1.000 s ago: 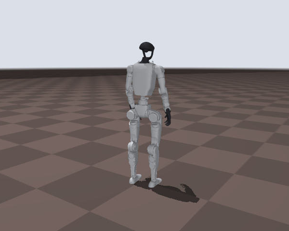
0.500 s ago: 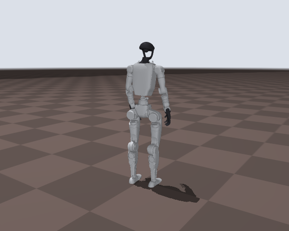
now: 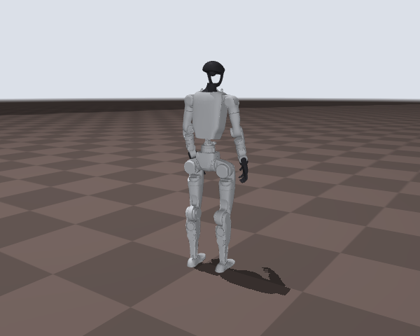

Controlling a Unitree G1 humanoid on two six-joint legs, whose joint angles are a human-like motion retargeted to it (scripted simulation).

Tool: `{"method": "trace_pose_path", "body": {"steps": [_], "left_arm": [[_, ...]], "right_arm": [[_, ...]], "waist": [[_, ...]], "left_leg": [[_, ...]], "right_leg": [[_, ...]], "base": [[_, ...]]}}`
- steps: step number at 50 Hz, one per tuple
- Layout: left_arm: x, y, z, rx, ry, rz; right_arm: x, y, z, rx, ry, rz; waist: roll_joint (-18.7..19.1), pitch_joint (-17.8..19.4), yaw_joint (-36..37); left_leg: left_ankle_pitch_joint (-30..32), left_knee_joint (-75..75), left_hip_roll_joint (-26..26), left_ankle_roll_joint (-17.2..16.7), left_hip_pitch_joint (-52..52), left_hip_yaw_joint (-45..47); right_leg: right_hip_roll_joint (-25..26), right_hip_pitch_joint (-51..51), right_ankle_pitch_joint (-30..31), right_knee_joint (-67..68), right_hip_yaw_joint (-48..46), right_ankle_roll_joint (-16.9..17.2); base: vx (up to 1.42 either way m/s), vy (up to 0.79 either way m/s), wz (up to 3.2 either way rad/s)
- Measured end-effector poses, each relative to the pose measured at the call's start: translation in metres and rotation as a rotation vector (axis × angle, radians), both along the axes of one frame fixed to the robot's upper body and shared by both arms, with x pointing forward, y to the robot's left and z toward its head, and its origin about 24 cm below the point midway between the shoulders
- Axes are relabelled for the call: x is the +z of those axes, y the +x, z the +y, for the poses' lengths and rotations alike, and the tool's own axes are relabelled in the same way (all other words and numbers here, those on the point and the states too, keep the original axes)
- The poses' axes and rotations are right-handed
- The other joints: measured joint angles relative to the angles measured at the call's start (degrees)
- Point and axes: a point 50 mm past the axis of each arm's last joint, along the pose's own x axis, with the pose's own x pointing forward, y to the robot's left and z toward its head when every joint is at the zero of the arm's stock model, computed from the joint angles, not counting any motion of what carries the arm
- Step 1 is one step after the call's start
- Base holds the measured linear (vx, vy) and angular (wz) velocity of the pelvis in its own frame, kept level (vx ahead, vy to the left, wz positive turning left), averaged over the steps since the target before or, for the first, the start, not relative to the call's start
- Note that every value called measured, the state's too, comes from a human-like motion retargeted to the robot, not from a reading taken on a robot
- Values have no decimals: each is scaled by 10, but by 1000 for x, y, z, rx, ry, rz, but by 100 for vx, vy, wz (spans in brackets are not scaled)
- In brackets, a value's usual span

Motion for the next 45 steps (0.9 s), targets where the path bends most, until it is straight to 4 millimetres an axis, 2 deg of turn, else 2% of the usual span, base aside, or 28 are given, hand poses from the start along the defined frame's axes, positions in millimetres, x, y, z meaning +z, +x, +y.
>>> {"method": "trace_pose_path", "body": {"steps": [45], "left_arm": [[-3, -6, -2, 40, -27, 32]], "right_arm": [[0, -2, 0, -24, 27, 9]], "waist": [[6, -7, 1]], "left_leg": [[4, -3, -1, 5, 1, -5]], "right_leg": [[-1, 0, 0, -3, 0, -5]], "base": [[0, 0, 0]]}}
